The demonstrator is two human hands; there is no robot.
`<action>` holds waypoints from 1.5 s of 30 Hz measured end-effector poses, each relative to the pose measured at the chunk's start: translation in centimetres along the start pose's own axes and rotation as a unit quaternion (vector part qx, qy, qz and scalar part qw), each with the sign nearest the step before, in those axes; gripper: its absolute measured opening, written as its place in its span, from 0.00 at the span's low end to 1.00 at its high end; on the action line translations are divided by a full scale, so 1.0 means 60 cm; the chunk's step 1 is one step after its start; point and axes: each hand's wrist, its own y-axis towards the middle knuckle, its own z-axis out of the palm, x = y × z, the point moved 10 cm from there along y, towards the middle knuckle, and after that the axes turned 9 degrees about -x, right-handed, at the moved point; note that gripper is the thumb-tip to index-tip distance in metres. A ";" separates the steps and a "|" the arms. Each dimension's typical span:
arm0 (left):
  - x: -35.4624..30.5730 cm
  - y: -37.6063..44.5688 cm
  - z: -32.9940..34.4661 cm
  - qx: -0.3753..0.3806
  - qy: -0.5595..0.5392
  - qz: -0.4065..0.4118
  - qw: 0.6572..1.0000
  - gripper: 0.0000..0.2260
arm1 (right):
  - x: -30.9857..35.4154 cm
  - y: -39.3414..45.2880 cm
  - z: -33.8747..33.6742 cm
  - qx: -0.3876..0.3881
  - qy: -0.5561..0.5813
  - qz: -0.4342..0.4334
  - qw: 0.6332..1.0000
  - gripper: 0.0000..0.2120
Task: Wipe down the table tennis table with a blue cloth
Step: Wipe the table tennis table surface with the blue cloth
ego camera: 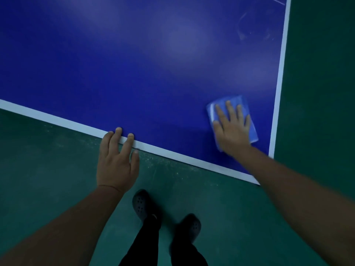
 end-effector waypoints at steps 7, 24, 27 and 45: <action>0.001 -0.005 0.001 0.004 0.012 -0.005 1.000 0.25 | 0.259 -0.033 0.028 -0.014 0.033 -0.059 0.998 0.27; -0.185 0.037 0.033 0.024 -0.048 -0.001 0.999 0.20 | -0.117 -0.133 0.018 -0.016 -0.022 0.038 0.999 0.28; -0.219 0.055 0.059 0.039 -0.039 0.006 0.998 0.21 | -0.076 -0.178 0.027 0.004 -0.013 -0.148 0.989 0.25; -0.271 0.219 0.174 0.025 0.048 -0.103 0.993 0.29 | -0.206 0.150 -0.026 -0.038 -0.017 -0.049 0.998 0.29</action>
